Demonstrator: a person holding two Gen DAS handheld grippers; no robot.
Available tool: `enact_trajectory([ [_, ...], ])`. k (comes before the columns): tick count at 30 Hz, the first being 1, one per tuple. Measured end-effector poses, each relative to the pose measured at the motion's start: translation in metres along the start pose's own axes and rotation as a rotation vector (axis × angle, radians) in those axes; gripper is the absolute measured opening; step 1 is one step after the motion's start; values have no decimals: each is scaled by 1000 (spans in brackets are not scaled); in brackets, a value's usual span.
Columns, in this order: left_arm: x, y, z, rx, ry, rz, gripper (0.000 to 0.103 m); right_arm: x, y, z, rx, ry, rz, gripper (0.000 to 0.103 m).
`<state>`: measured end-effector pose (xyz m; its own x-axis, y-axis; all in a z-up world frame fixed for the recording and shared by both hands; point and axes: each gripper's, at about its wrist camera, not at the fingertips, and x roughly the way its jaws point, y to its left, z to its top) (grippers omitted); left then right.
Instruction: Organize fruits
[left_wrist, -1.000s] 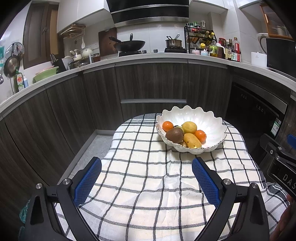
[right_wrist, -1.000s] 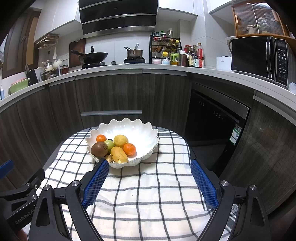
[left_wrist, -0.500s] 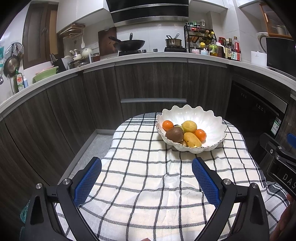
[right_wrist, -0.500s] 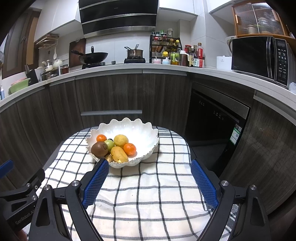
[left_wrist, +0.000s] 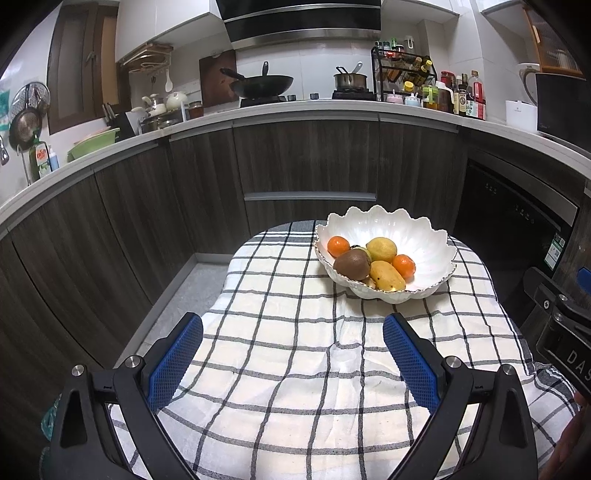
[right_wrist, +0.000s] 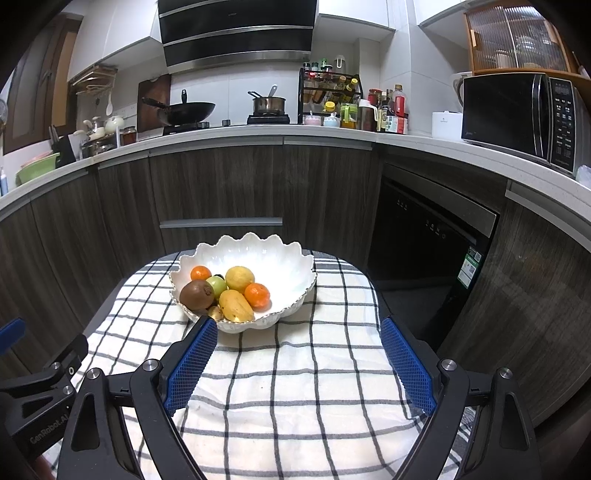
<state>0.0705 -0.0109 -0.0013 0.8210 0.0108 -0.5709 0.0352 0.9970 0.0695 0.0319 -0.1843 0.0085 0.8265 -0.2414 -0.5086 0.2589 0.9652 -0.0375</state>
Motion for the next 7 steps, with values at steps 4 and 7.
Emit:
enact_trajectory([
  [4,1,1,-1,-5,4,-6,100,1,0,-1,-2,2,-4,91],
  [7,2,0,0,-1,6,-11,100,2,0,-1,-3,3,-4,91],
])
